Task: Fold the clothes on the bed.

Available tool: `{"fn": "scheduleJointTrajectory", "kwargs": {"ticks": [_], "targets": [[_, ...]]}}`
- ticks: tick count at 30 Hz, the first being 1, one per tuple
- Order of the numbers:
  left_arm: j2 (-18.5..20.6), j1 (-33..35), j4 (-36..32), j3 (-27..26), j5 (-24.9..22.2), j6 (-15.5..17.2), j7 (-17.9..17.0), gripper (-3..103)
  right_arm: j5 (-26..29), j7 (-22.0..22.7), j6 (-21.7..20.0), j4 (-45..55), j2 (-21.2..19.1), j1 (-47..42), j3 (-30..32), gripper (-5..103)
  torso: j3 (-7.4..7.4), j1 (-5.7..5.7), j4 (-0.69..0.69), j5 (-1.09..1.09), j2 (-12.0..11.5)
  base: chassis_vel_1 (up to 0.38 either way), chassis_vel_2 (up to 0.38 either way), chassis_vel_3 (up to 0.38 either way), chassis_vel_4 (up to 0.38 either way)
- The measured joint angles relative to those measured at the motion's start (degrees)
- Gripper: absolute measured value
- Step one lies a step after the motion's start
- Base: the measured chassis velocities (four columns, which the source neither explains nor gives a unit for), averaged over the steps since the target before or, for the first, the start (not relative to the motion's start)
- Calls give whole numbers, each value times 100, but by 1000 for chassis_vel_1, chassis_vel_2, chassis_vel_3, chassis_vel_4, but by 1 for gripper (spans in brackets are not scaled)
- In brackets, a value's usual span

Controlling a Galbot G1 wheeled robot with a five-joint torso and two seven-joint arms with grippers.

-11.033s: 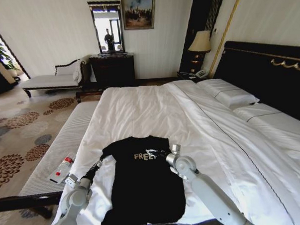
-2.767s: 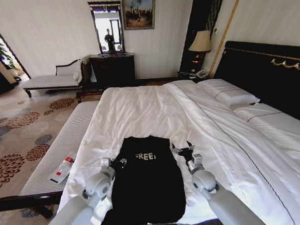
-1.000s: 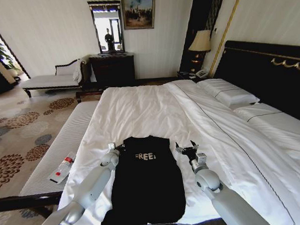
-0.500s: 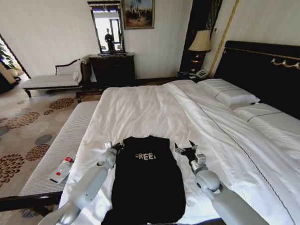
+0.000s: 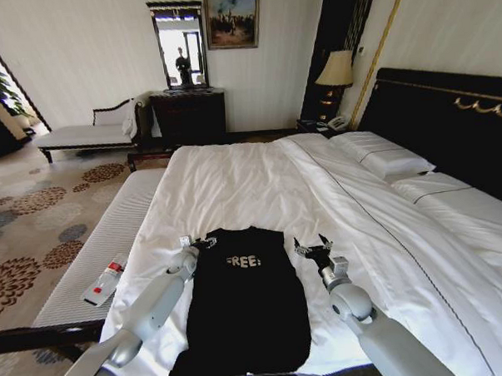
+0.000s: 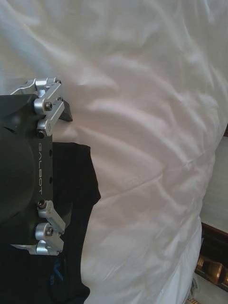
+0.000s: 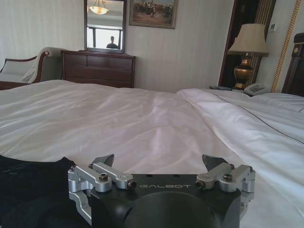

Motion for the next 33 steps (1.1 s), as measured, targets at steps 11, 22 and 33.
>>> {"fn": "scheduleJointTrajectory", "kwargs": {"ticks": [11, 22, 33], "targets": [[-51, -34, -6, 156, 196, -65, -30, 74, 158, -13, -9, -143, 72, 63, -44, 100, 0, 0, 1, 0, 0, 0, 0, 0, 0], [-22, -27, -133, 244, 233, -114, -100, 32, 823, -316, -297, -852, 42, 986, -520, 100, 0, 0, 0, -1, 0, 0, 0, 0, 0], [172, 10, -279, 233, 161, -103, -166, 10, 967, -352, -334, -1159, 118, 1298, -750, 100, 0, 0, 0, -1, 0, 0, 0, 0, 0]]}}
